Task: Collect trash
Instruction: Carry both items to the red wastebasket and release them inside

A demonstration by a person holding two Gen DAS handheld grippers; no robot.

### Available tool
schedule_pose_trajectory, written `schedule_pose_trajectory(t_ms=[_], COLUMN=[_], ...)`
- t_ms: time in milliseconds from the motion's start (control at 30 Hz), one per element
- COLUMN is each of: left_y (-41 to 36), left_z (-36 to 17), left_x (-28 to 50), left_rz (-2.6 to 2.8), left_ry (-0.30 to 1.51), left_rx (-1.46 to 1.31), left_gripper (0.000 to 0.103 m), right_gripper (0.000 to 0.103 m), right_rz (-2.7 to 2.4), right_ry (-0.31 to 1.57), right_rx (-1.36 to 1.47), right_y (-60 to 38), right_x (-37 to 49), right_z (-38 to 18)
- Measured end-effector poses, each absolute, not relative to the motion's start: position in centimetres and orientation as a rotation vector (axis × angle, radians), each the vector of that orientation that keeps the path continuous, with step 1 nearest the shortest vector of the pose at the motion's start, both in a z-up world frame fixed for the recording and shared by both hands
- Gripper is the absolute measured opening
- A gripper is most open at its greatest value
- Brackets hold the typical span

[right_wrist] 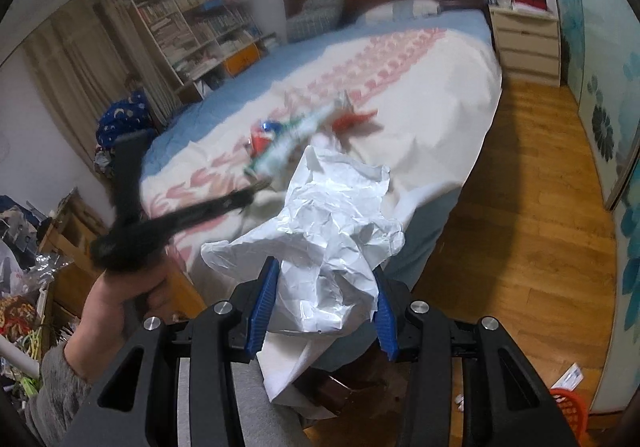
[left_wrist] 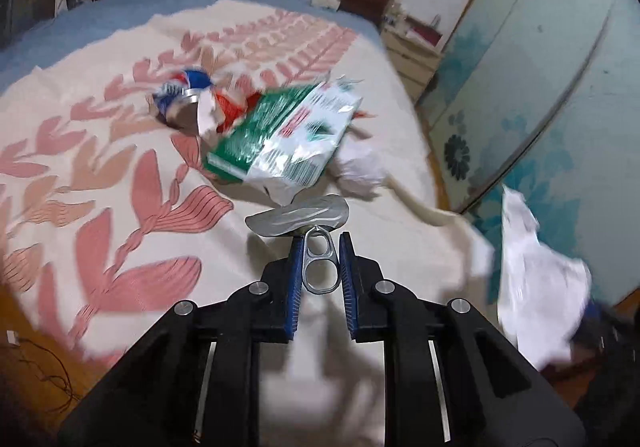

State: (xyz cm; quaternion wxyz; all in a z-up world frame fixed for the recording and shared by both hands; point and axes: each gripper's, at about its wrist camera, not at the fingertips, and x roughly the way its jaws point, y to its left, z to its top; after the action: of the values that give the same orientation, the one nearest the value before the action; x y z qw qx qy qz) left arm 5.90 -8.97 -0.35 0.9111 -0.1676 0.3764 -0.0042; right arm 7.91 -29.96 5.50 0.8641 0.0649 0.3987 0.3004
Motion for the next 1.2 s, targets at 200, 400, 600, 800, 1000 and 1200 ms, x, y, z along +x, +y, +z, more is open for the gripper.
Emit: schedule_pose_trajectory(t_ms=[200, 400, 600, 800, 1000, 1200], left_y=[-13.8, -24.3, -39.5, -51.8, -55.4, -54.9], left_z=[7.5, 12.3, 5.3, -9.1, -13.9, -15.5], left_x=[2.0, 1.8, 6.5, 8.6, 8.0, 7.8], left_rz=[-0.112, -0.375, -0.659, -0.708, -0.714, -0.711], left_ry=[0.603, 0.557, 0.814, 1.217, 1.362, 1.440], left_rx=[-0.301, -0.252, -0.207, -0.074, 0.098, 0.087], left_gripper=[0.017, 0.017, 0.017, 0.017, 0.017, 0.022], right_gripper=[0.044, 0.044, 0.044, 0.044, 0.044, 0.063], right_rz=[0.530, 0.300, 0.113, -0.038, -0.091, -0.084], right_ry=[0.694, 0.703, 0.964, 1.274, 1.379, 1.368], right_rx=[0.083, 0.049, 0.140, 0.291, 0.380, 0.375], right_y=[-37.2, -49.3, -59.6, -64.7, -66.2, -65.9], right_x=[5.3, 2.7, 0.3, -3.5, -5.1, -5.2], right_z=[11.5, 12.8, 3.4, -10.2, -15.7, -16.3])
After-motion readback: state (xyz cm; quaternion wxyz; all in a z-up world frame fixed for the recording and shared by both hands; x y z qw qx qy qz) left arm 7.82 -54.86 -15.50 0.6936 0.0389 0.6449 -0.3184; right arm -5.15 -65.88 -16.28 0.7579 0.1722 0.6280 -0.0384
